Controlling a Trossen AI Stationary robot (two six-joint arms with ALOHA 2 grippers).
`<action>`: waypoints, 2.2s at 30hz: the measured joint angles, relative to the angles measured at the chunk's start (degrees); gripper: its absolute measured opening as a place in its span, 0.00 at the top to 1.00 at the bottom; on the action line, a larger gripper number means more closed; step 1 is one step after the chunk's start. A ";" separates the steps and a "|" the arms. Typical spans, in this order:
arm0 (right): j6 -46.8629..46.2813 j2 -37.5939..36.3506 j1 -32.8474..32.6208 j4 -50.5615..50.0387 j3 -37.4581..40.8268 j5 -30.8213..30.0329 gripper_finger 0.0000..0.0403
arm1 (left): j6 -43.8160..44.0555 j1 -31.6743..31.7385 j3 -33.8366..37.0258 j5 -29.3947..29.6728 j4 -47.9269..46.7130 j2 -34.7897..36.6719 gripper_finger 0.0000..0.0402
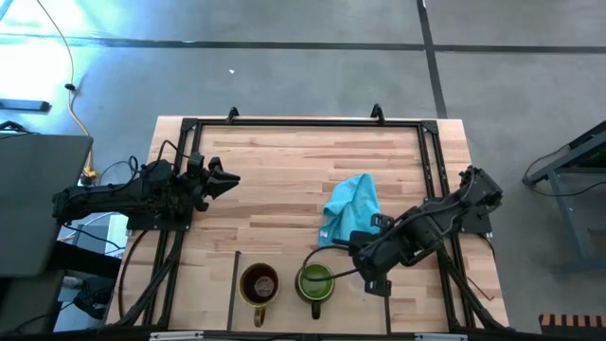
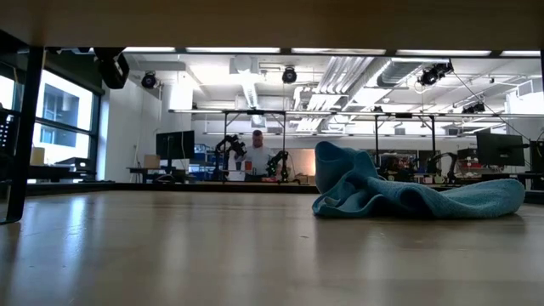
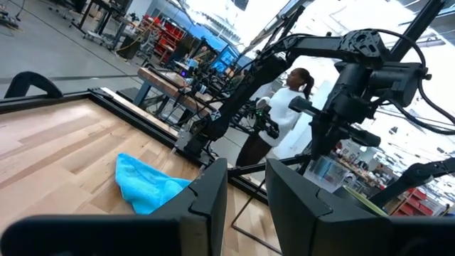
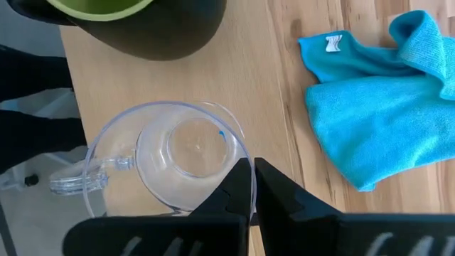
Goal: Stack small to large cups/mugs on shelf
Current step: Put the transparent mug on the shelf
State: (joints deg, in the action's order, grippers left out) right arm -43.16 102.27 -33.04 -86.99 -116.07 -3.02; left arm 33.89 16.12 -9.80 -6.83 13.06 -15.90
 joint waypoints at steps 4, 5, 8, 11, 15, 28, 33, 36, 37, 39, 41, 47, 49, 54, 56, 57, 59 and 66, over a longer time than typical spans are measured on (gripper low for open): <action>-0.33 0.93 -0.52 0.38 0.00 0.01 1.00 | -0.04 -0.01 0.00 -0.21 -0.01 0.00 0.79; -0.33 1.23 -0.75 0.38 0.00 0.11 1.00 | -0.04 -0.01 0.00 -0.41 0.00 0.00 0.79; -0.48 1.91 -1.05 0.37 0.02 0.25 1.00 | -0.07 0.00 0.00 -0.63 -0.04 0.02 0.79; -1.24 2.05 -1.18 0.38 0.07 0.19 1.00 | -0.07 0.00 0.00 -0.66 -0.04 0.02 0.79; -1.88 2.05 -1.70 0.38 0.07 -0.57 1.00 | -0.09 -0.02 0.00 -0.66 -0.04 0.02 0.79; -1.38 3.20 -3.01 -0.50 0.11 -1.52 1.00 | -0.15 -0.02 0.00 -0.66 0.00 0.02 0.79; -0.32 3.18 -3.01 -0.54 0.10 -2.59 1.00 | -0.15 0.00 0.00 -0.66 0.00 0.02 0.79; 0.43 3.18 -3.01 -0.56 0.11 -2.62 1.00 | 0.01 0.00 0.00 -0.67 0.02 0.02 0.79; 0.57 3.18 -3.01 -0.56 0.11 -2.63 1.00 | 0.09 0.00 0.00 -0.68 0.02 0.02 0.79; 0.65 3.18 -3.01 -0.58 0.11 -2.65 1.00 | 0.28 -0.01 0.00 -1.09 0.02 0.02 0.79; 0.84 3.18 -3.01 -0.58 0.11 -2.65 1.00 | 0.41 -0.02 0.00 -1.28 0.00 0.02 0.79; 1.64 3.18 -3.01 -0.49 0.11 -2.63 1.00 | 0.44 -0.02 0.00 -1.29 0.02 0.02 0.79; 1.64 3.18 -3.01 -0.41 0.10 -2.61 1.00 | 0.46 0.00 0.00 -1.29 0.02 0.02 0.79; 2.27 3.18 -2.99 -0.05 0.11 -1.97 1.00 | 0.85 0.00 0.00 -1.29 0.02 0.02 0.79; 2.44 3.18 -3.01 -0.03 0.11 -1.42 1.00 | 0.92 -0.02 0.00 -1.29 0.03 0.02 0.79; 2.68 3.18 -3.01 0.07 0.11 -1.29 1.00 | 0.93 -0.01 0.00 -1.29 0.02 0.02 0.79; 2.71 3.18 -3.01 0.27 0.11 -1.19 1.00 | 0.94 -0.02 0.00 -1.29 0.04 0.02 0.79; 3.20 3.19 -3.01 1.01 0.11 -1.06 1.00 | 0.94 -0.02 0.00 -1.29 0.04 0.02 0.79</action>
State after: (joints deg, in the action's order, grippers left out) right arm -39.96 105.45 -36.05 -85.98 -115.96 -4.08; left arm 34.83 16.10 -9.80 -8.12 13.10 -15.88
